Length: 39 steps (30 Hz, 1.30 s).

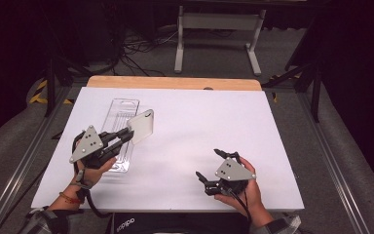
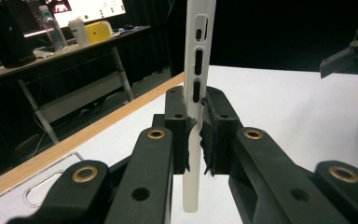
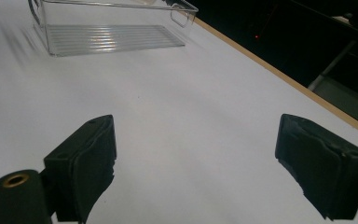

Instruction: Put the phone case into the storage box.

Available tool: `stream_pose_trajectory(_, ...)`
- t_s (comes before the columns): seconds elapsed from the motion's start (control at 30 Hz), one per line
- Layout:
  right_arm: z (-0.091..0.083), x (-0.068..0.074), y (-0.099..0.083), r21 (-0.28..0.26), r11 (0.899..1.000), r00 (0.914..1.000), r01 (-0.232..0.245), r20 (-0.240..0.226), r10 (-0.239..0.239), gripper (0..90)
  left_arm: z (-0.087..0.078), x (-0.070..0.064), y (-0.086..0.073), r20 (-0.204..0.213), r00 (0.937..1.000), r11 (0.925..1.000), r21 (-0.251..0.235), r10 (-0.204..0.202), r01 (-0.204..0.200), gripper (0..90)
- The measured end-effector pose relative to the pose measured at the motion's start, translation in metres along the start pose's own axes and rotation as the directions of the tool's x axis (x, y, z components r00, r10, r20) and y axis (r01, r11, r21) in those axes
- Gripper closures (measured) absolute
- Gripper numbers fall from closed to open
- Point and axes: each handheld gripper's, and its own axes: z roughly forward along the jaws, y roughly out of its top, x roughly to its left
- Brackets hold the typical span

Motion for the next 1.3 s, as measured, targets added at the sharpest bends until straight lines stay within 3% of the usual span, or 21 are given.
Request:
stream_pose_trajectory(0.7,0.001,0.000,0.000,-0.001,1.000,1.0000,0.005,-0.006,-0.005,13.2,-0.015,0.020,-0.002,-0.045,0.9985,0.9995,-0.015,-0.030,0.029,81.9)
stream_pose_trajectory(1.3,0.000,0.000,0.000,-0.004,1.000,1.0000,0.007,-0.003,-0.007,13.4,-0.020,0.041,-0.012,-0.090,0.9939,0.9979,0.006,-0.063,0.064,81.9)
